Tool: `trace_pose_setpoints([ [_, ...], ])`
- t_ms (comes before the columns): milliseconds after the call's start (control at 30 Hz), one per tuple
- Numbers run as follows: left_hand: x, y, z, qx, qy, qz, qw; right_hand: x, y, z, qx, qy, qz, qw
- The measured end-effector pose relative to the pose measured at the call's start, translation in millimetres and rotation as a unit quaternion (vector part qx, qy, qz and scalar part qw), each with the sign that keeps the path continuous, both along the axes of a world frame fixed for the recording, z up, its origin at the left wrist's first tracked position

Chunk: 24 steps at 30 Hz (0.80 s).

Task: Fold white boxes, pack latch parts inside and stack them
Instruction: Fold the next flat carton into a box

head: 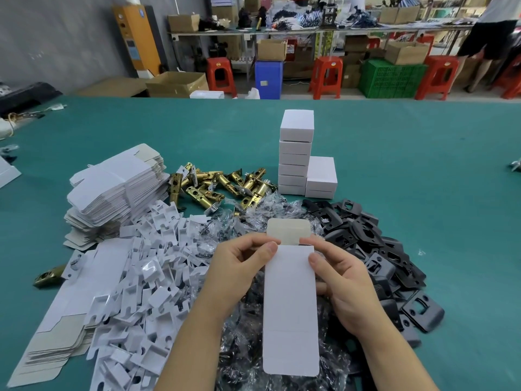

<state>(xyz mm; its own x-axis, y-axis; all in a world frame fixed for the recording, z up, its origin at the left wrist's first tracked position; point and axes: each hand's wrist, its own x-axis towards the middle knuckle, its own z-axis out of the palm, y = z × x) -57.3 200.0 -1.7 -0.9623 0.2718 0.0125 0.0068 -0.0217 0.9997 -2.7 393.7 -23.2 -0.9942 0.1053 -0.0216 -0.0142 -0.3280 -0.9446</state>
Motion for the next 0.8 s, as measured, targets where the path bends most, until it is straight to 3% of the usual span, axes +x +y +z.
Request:
trace_pose_setpoints([
  [800, -2.3, 1.9, -4.2, -0.019, 0.013, -0.026, 0.999, -0.1, 0.8, 0.2, 0.004, -0.007, 0.041, 0.999],
])
